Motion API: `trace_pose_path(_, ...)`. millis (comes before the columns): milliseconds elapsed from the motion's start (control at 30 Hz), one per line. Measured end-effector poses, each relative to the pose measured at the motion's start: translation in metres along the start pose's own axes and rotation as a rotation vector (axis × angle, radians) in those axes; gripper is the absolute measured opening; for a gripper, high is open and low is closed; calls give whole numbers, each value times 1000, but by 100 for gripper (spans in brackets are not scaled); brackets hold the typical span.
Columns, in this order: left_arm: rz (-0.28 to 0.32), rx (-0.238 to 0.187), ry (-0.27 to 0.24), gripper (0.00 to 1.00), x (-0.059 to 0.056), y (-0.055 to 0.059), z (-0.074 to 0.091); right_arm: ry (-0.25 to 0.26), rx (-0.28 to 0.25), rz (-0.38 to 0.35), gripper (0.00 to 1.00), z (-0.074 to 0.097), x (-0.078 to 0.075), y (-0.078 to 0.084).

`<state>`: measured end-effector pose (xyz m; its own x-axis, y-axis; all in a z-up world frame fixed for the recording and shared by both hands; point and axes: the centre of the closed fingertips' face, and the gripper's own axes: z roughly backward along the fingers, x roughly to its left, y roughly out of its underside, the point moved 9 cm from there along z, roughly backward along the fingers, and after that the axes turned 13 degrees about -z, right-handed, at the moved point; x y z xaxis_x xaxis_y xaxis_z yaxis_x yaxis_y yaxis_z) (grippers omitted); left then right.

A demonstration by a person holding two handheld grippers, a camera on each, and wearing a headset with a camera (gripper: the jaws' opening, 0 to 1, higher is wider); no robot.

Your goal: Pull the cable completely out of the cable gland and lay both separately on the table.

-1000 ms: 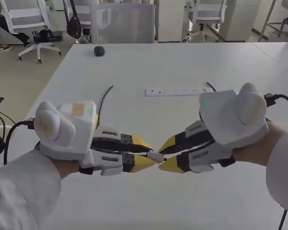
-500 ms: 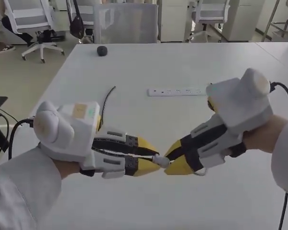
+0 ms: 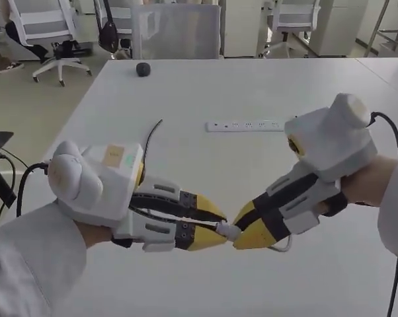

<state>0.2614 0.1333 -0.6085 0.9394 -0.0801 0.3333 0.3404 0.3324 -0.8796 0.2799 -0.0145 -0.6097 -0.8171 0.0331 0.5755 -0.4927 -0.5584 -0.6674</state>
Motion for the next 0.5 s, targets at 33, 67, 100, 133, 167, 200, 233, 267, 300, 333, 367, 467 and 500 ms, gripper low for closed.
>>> trace_pose_path(33,-2,-1,7,14,-1,0,0,-7,-3,1,12,0,1,0)
trace_pose_path(67,-4,-3,12,14,-2,-1,0,-23,-10,-15,12,0,1,0)
trace_pose_path(100,-6,-3,15,14,-2,-1,0,-26,-7,-22,12,1,1,0)
trace_pose_path(133,-12,-3,25,14,-3,-2,-1,-30,-9,-25,10,1,1,0)
trace_pose_path(167,-14,-1,26,14,-3,-3,-1,-35,-8,-29,10,1,1,0)
trace_pose_path(200,-20,-2,28,14,-4,-3,-1,-37,-6,-35,10,0,1,1)
trace_pose_path(233,-21,-4,30,14,-4,-4,-1,-51,-3,-46,10,0,2,1)
trace_pose_path(267,-22,-5,31,14,-4,-4,-2,-51,-1,-50,10,0,2,2)
trace_pose_path(300,-26,-7,33,14,-4,-5,-2,-56,4,-55,10,-1,2,2)
trace_pose_path(333,-26,-8,35,14,-4,-5,-2,-61,6,-60,10,-1,2,2)
trace_pose_path(367,-31,-8,39,14,-5,-6,-3,-67,6,-62,10,-2,2,3)
trace_pose_path(467,-37,-7,42,14,-5,-7,-3,-75,6,-78,9,-2,3,3)
trace_pose_path(500,-36,-8,41,14,-5,-7,-3,-77,2,-77,9,-2,3,3)
